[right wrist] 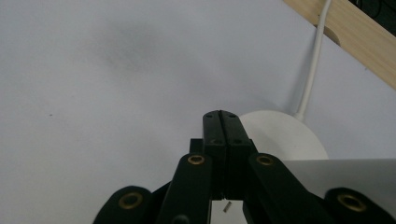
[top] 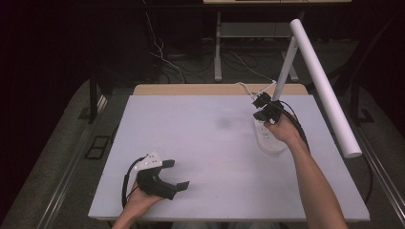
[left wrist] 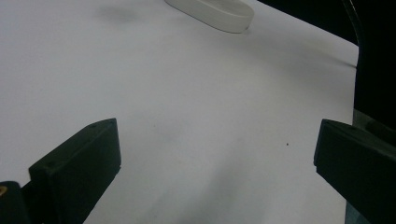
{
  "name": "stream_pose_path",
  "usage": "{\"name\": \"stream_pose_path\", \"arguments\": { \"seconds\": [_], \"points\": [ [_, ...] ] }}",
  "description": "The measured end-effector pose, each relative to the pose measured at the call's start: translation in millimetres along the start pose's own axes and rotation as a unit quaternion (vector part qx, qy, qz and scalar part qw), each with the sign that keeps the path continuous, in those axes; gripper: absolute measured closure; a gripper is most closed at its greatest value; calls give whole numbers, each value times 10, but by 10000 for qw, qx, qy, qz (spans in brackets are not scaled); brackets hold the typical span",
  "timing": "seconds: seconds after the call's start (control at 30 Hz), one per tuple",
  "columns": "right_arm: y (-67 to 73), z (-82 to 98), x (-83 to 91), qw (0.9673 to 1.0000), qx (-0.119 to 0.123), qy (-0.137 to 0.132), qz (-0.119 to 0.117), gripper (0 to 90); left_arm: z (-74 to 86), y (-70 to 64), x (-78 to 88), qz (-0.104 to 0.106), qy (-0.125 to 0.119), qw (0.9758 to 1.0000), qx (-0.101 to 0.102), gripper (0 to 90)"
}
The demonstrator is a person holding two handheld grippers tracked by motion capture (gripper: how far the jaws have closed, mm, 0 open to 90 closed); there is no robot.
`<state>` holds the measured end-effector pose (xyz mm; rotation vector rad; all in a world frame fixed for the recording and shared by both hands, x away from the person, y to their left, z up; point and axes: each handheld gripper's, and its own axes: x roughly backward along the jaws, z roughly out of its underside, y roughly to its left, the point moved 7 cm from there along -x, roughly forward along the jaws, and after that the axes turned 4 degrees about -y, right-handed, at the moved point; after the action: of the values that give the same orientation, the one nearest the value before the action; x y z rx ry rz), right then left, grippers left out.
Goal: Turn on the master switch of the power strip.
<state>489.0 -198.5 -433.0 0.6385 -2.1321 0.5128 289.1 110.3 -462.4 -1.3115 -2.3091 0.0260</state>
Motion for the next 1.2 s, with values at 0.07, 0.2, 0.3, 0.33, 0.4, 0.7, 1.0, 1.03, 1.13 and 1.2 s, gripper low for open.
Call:
{"name": "stream_pose_path", "arguments": {
  "seconds": [0.07,0.2,0.3,0.33,0.4,0.7,1.0,1.03,1.13,1.2],
  "points": [
    [-15,7,-32,10000,15,21,59,895,1,2,1,2,2,10000,1,0],
    [-46,32,-75,9997,-36,124,194,895,-2,3,5,0,-8,10000,9,0],
    [-87,57,-116,9995,-44,174,278,895,-5,-1,6,4,-35,10000,21,0],
    [-87,65,-129,9994,-79,192,273,895,-4,1,7,5,-31,10000,19,0],
    [-95,74,-147,9994,-97,188,284,895,-2,7,7,5,-20,10000,13,0],
    [-127,140,-231,9988,-216,263,363,894,-2,15,12,10,-16,10000,12,0],
    [-122,156,-266,9987,-270,267,346,895,-1,5,6,17,-21,10000,14,0],
    [-121,155,-269,9986,-281,273,355,895,0,3,6,22,-12,10000,8,0],
    [-114,156,-277,9984,-267,319,393,895,4,-1,5,38,16,10000,-21,0],
    [-111,164,-282,9984,-231,307,415,896,4,-11,4,42,-1,10000,-10,0]
  ]
}}
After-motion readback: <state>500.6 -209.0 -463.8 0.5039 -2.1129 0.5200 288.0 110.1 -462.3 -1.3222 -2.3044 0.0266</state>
